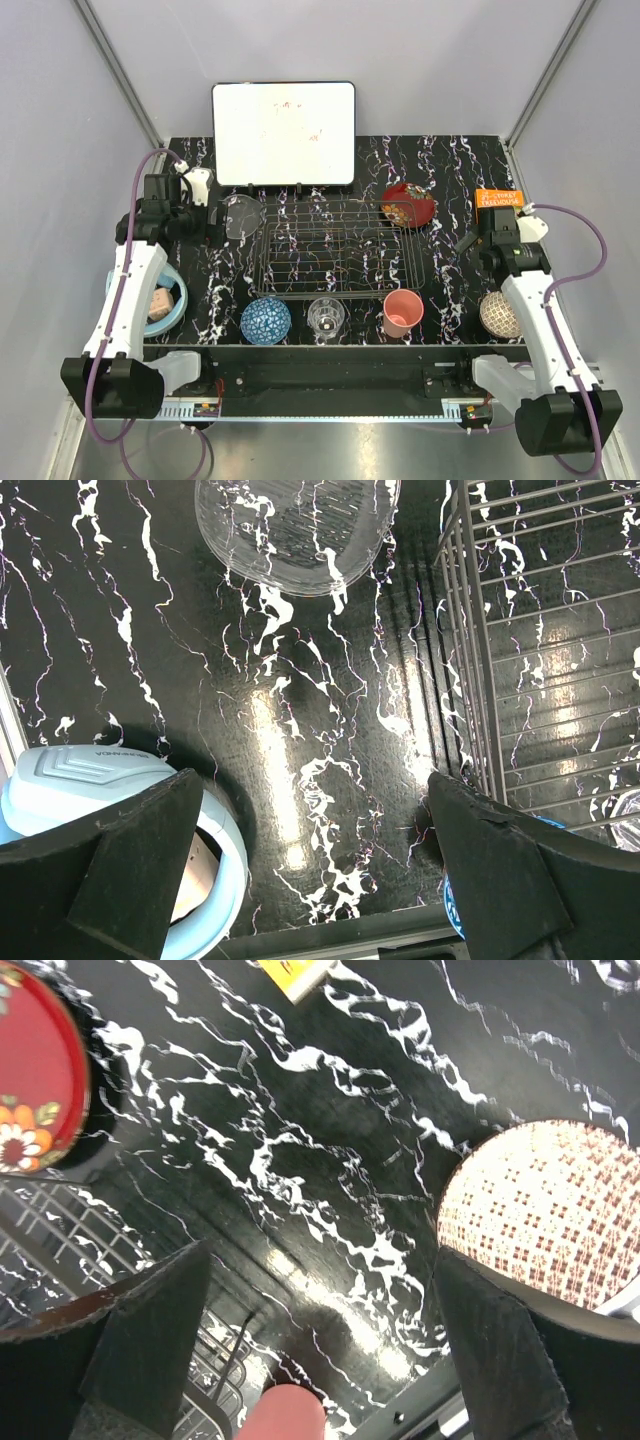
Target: Load the mixed dishes into the dish rack
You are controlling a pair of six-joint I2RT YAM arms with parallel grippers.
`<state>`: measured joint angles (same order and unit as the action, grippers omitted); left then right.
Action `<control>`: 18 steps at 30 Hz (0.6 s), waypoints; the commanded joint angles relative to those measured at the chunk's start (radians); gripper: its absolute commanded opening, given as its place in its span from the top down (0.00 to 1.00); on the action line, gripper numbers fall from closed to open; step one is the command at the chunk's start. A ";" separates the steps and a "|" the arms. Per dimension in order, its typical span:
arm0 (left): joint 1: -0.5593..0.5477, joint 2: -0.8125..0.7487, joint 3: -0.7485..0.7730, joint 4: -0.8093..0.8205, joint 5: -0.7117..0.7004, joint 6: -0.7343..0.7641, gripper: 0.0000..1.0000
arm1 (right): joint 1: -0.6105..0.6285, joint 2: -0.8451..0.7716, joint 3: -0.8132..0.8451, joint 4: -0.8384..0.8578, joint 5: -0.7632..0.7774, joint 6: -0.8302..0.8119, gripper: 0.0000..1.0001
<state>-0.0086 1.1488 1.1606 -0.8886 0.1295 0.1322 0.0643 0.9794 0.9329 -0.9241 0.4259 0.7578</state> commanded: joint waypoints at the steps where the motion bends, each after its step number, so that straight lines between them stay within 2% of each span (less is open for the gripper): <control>1: 0.002 -0.004 0.002 0.042 0.006 0.020 0.01 | -0.003 0.034 0.020 -0.056 0.024 0.095 0.00; 8: 0.007 -0.009 -0.018 0.066 0.012 0.040 0.01 | -0.004 0.093 -0.048 -0.076 0.030 0.216 0.00; 12: 0.007 -0.001 -0.032 0.089 0.018 0.055 0.01 | -0.009 0.183 -0.048 -0.091 0.034 0.270 0.00; 18: 0.068 0.023 -0.042 0.111 0.045 0.081 0.01 | -0.012 0.226 -0.054 -0.117 0.066 0.330 0.00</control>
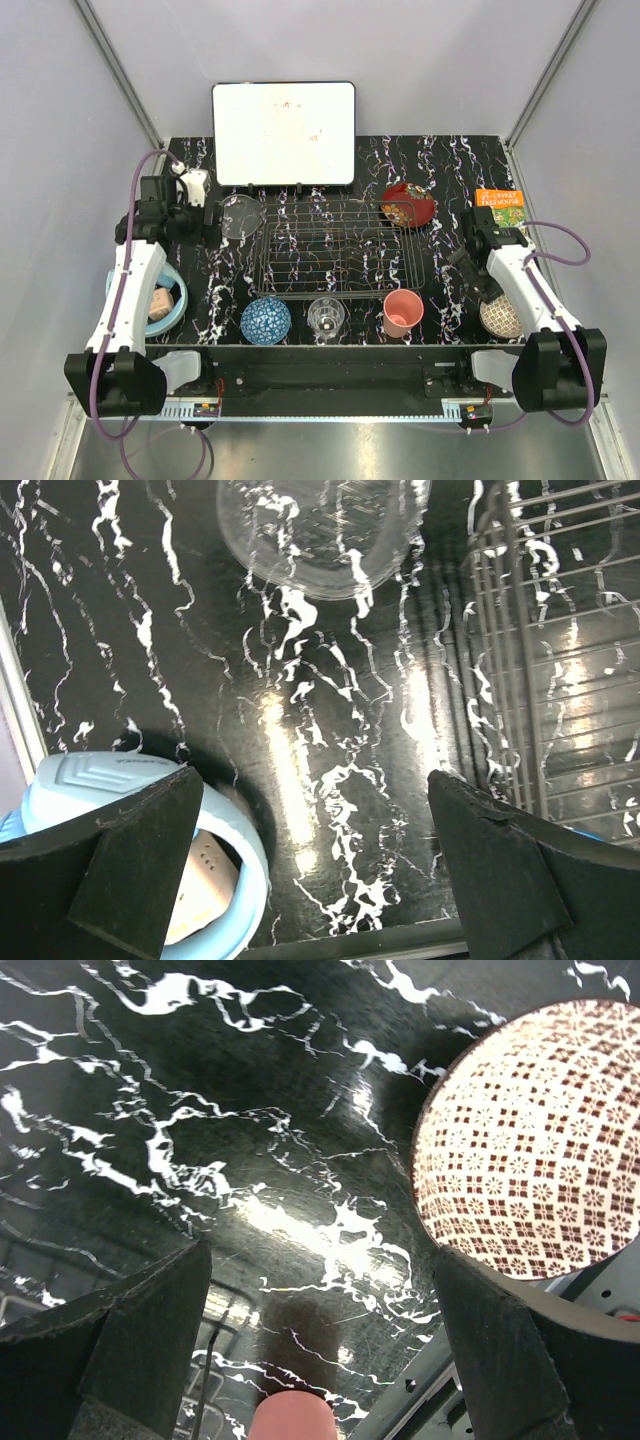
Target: Load the mixed dishes into the dish rack
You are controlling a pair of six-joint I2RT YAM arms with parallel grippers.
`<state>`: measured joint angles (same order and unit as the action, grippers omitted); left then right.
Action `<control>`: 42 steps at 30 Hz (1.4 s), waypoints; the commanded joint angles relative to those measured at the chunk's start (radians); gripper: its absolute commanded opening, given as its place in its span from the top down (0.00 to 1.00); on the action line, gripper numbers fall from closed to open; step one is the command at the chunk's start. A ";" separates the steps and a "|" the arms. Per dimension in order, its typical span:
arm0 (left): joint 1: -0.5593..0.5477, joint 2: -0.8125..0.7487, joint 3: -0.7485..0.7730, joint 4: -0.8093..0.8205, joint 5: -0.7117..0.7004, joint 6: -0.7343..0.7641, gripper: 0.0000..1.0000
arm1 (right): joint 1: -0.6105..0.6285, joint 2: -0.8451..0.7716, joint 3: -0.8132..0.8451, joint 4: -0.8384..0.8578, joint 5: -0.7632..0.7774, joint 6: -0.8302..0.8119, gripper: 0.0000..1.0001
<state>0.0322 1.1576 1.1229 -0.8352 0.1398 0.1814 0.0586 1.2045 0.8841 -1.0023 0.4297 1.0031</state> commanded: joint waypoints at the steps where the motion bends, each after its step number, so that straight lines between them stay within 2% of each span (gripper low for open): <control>1: 0.029 0.017 -0.005 0.061 0.037 0.033 0.01 | -0.009 0.001 -0.007 -0.045 0.072 0.088 0.00; 11: 0.101 0.054 -0.011 0.073 0.099 0.066 0.01 | -0.029 -0.016 -0.068 -0.052 0.080 0.144 0.00; 19: 0.159 0.099 -0.008 0.094 0.158 0.069 0.01 | -0.031 0.147 -0.025 -0.029 0.093 0.143 0.01; 22: 0.175 0.120 -0.005 0.100 0.170 0.073 0.01 | -0.034 0.216 -0.011 -0.009 0.093 0.138 0.05; 25: 0.193 0.134 0.002 0.108 0.176 0.079 0.01 | -0.034 0.256 -0.017 0.025 0.078 0.135 0.22; 26: 0.198 0.140 0.002 0.114 0.179 0.082 0.01 | -0.034 0.260 -0.020 0.036 0.075 0.128 0.32; 30: 0.227 0.154 -0.002 0.122 0.182 0.087 0.01 | -0.034 0.257 -0.034 0.086 0.055 0.108 0.58; 32: 0.238 0.160 -0.003 0.127 0.184 0.087 0.01 | -0.034 0.259 -0.030 0.093 0.049 0.097 0.63; 35: 0.248 0.163 -0.008 0.128 0.188 0.081 0.01 | -0.032 0.262 -0.016 0.117 0.026 0.075 0.75; 36: 0.250 0.163 -0.012 0.130 0.188 0.082 0.01 | -0.034 0.263 -0.004 0.131 0.011 0.072 0.82; 39: 0.256 0.157 -0.021 0.136 0.187 0.079 0.01 | -0.032 0.279 0.021 0.171 -0.029 0.054 0.91; 42: 0.258 0.149 -0.031 0.140 0.185 0.081 0.01 | -0.034 0.316 0.067 0.208 -0.064 0.042 0.96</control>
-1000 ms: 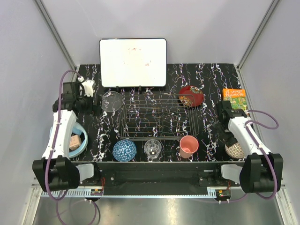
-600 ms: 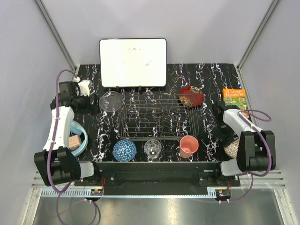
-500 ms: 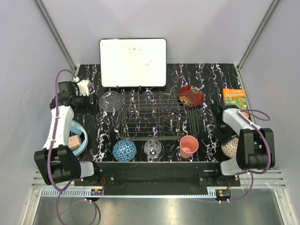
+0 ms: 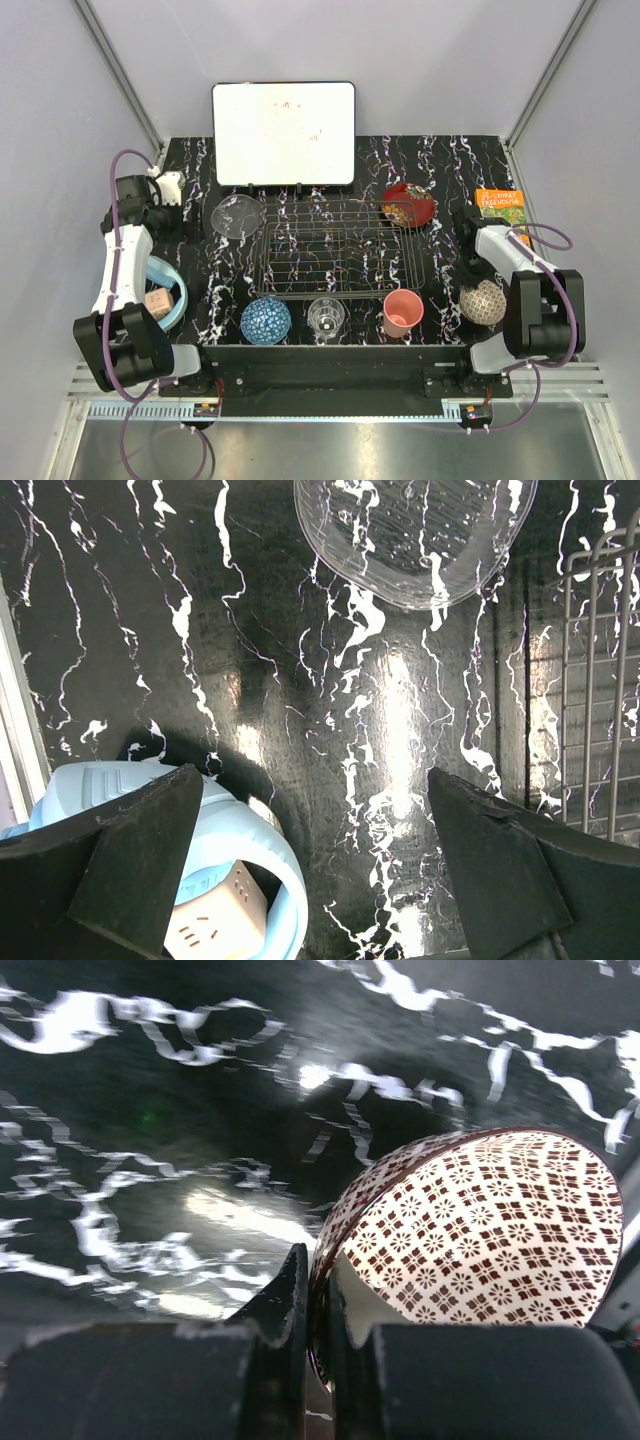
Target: Load the mixed dishes into the dish rack
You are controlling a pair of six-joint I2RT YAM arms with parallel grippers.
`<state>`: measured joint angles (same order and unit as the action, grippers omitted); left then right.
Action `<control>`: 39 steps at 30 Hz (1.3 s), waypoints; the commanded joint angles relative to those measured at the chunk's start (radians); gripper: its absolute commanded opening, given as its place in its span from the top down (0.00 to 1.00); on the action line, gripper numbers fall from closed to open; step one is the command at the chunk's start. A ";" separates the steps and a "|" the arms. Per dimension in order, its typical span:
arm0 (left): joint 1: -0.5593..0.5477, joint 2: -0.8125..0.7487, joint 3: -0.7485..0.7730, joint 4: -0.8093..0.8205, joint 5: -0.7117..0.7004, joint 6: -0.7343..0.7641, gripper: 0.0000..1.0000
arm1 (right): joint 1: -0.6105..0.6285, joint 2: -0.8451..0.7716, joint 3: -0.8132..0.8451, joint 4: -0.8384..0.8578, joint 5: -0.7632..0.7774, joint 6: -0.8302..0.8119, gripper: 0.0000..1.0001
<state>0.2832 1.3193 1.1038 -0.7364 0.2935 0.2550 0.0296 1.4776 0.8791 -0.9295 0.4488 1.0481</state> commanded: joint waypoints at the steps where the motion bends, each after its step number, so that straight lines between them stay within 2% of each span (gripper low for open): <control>1: 0.007 -0.012 -0.013 0.045 0.030 0.006 0.01 | -0.004 0.065 0.086 0.144 -0.096 -0.011 0.96; 6: 0.010 -0.015 -0.018 0.046 0.026 0.004 0.01 | 0.007 0.162 0.179 0.216 -0.183 -0.036 0.98; 10: 0.011 -0.015 -0.015 0.049 0.032 -0.003 0.01 | 0.061 0.283 0.274 0.235 -0.191 -0.068 0.98; 14: 0.011 -0.017 -0.019 0.049 0.035 -0.007 0.01 | 0.111 0.358 0.397 0.233 -0.180 -0.083 0.92; 17: 0.011 -0.022 -0.022 0.051 0.032 -0.002 0.01 | 0.128 0.398 0.449 0.236 -0.199 -0.100 0.73; 18: 0.013 -0.023 -0.024 0.051 0.027 0.001 0.01 | 0.133 0.412 0.457 0.236 -0.203 -0.103 0.62; 20: 0.014 -0.026 -0.025 0.052 0.027 0.004 0.01 | 0.138 0.418 0.471 0.238 -0.209 -0.117 0.50; 21: 0.014 -0.028 -0.027 0.052 0.029 0.004 0.01 | 0.138 0.420 0.474 0.236 -0.210 -0.131 0.37; 22: 0.014 -0.031 -0.027 0.052 0.030 0.003 0.01 | 0.142 0.415 0.475 0.236 -0.210 -0.137 0.29; 25: 0.016 -0.035 -0.030 0.052 0.033 0.004 0.01 | 0.145 0.380 0.469 0.238 -0.199 -0.163 0.11; 30: 0.016 -0.040 -0.035 0.052 0.030 0.006 0.01 | 0.145 0.253 0.469 0.233 -0.173 -0.235 0.06; 35: 0.016 -0.055 -0.039 0.052 0.033 0.004 0.01 | 0.145 0.089 0.436 0.196 -0.119 -0.270 0.09; 39: 0.017 -0.065 -0.036 0.051 0.036 0.004 0.01 | 0.144 -0.016 0.329 0.155 -0.082 -0.237 0.13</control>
<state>0.2943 1.2984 1.0679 -0.7219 0.2974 0.2546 0.1677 1.5776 1.2934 -0.7296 0.3050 0.8066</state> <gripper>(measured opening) 0.988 0.884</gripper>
